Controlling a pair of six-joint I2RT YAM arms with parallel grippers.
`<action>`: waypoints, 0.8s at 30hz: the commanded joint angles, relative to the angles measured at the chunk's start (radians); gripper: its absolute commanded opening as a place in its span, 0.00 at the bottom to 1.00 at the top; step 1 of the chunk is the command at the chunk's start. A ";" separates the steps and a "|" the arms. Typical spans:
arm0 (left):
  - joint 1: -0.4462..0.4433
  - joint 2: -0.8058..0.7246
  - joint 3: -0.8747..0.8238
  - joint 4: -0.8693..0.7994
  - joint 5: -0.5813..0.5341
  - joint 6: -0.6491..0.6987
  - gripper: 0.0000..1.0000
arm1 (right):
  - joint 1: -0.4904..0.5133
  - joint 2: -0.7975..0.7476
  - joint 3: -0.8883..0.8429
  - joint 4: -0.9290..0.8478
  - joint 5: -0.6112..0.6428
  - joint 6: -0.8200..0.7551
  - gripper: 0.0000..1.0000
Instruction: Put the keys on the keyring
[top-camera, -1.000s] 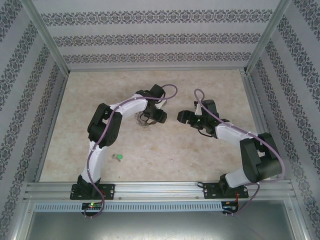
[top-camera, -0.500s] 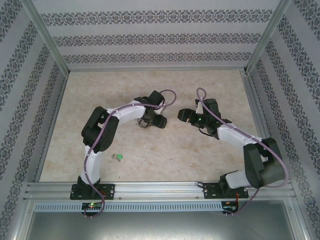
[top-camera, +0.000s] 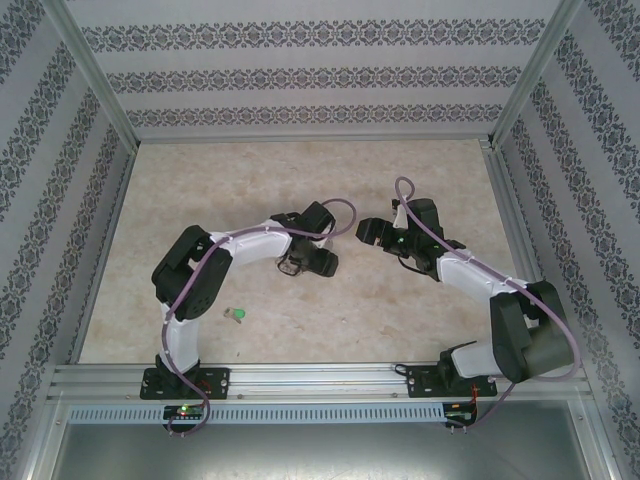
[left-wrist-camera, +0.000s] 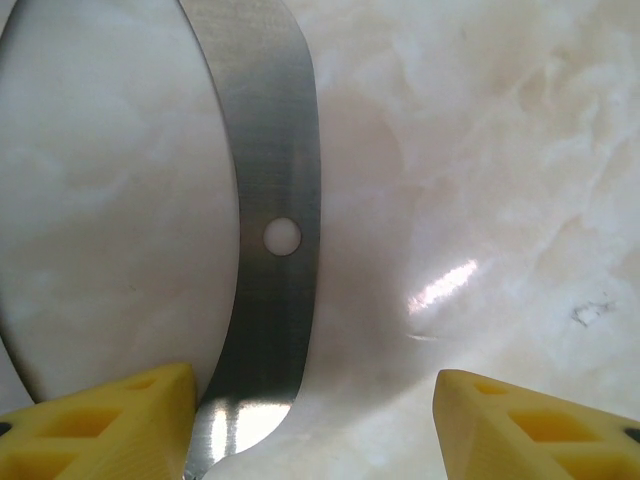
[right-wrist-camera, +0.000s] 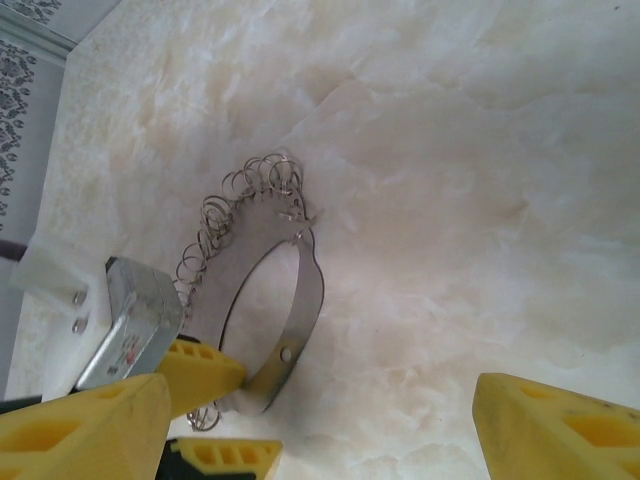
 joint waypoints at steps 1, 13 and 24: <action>-0.059 -0.022 -0.045 -0.049 0.058 -0.064 0.64 | -0.002 -0.027 -0.018 -0.006 0.006 0.006 0.79; -0.108 -0.124 0.038 -0.131 -0.049 -0.001 0.67 | -0.006 -0.025 -0.025 -0.008 0.009 0.001 0.80; -0.065 0.047 0.340 -0.214 -0.118 0.320 0.55 | -0.030 -0.028 -0.055 -0.028 0.031 -0.014 0.79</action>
